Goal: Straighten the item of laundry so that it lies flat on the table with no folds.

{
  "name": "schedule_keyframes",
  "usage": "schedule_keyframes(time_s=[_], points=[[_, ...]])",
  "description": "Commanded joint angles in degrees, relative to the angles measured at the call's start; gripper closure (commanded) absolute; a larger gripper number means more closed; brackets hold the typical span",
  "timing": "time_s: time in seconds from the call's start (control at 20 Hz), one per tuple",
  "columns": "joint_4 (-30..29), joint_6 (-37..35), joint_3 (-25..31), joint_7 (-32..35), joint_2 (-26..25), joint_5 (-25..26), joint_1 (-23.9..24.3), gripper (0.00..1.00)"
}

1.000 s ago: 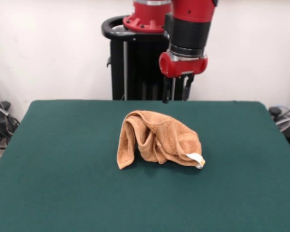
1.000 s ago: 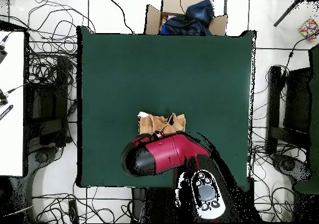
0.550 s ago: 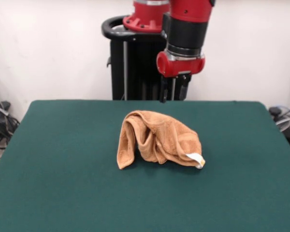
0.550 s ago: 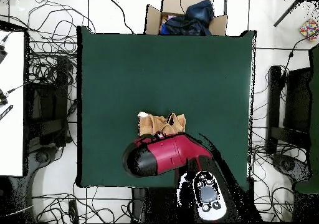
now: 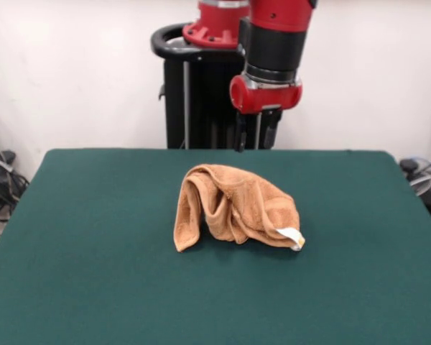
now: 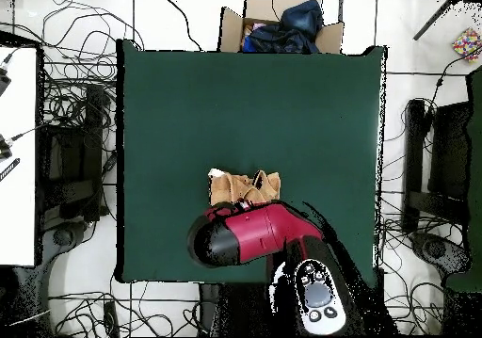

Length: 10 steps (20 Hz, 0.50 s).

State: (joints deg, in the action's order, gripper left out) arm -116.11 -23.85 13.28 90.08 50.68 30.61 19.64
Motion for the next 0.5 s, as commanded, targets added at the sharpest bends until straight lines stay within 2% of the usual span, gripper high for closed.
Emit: schedule_keyframes(time_s=[0.05, 0.5], points=[[2.2, 1.7, -1.6, 5.6, -3.4, 3.2, -1.4, 0.0], [5.5, 4.7, -3.9, 7.8, -8.5, 5.2, -4.6, 0.0]])
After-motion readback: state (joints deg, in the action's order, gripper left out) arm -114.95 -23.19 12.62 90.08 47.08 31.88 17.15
